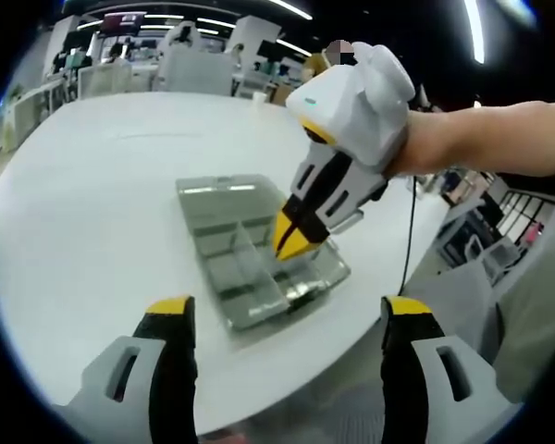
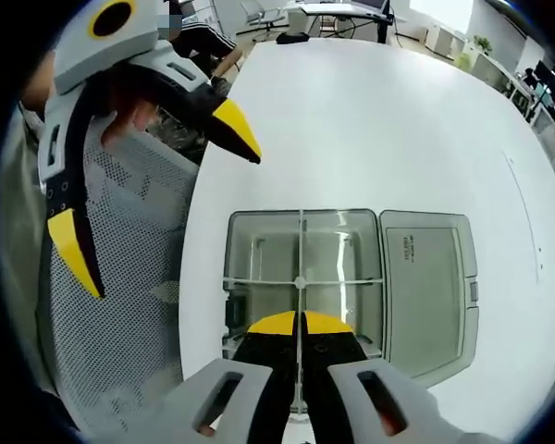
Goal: Insert the divider into the dual guide fixture by aligning both edges with the guide slots and pushing it downward to the bottom, including one-sided entry, uneven engagement, binding, and posture correction.
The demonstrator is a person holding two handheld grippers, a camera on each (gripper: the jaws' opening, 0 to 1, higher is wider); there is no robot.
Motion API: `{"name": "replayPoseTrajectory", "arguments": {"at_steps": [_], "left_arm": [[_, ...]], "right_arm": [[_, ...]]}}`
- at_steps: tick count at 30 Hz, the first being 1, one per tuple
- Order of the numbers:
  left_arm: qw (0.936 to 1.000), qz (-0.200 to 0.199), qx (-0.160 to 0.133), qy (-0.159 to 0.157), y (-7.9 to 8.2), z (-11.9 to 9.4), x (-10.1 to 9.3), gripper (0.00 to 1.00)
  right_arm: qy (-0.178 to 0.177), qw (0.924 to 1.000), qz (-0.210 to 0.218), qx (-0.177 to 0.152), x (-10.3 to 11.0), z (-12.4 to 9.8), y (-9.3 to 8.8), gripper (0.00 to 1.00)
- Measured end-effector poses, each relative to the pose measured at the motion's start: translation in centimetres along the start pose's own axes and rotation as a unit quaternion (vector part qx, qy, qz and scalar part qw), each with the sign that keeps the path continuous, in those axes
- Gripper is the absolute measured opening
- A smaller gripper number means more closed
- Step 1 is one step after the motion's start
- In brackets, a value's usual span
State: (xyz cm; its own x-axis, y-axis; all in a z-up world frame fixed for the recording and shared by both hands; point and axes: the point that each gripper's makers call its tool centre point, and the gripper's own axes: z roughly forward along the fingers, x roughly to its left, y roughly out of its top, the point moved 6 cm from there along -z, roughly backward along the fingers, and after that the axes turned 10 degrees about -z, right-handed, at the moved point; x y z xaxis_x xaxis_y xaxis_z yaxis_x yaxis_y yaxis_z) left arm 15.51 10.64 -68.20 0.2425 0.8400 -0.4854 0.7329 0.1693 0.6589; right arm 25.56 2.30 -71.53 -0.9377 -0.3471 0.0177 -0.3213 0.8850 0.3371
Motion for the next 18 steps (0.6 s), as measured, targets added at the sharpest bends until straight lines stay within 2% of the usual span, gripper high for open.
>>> {"name": "replayPoseTrajectory", "arguments": {"at_steps": [18], "left_arm": [[1.0,0.001,0.003,0.0,-0.04,0.15,0.09,0.8]], "right_arm": [[-0.001,1.0,0.0,-0.001,0.06,0.1,-0.07,0.0]]}}
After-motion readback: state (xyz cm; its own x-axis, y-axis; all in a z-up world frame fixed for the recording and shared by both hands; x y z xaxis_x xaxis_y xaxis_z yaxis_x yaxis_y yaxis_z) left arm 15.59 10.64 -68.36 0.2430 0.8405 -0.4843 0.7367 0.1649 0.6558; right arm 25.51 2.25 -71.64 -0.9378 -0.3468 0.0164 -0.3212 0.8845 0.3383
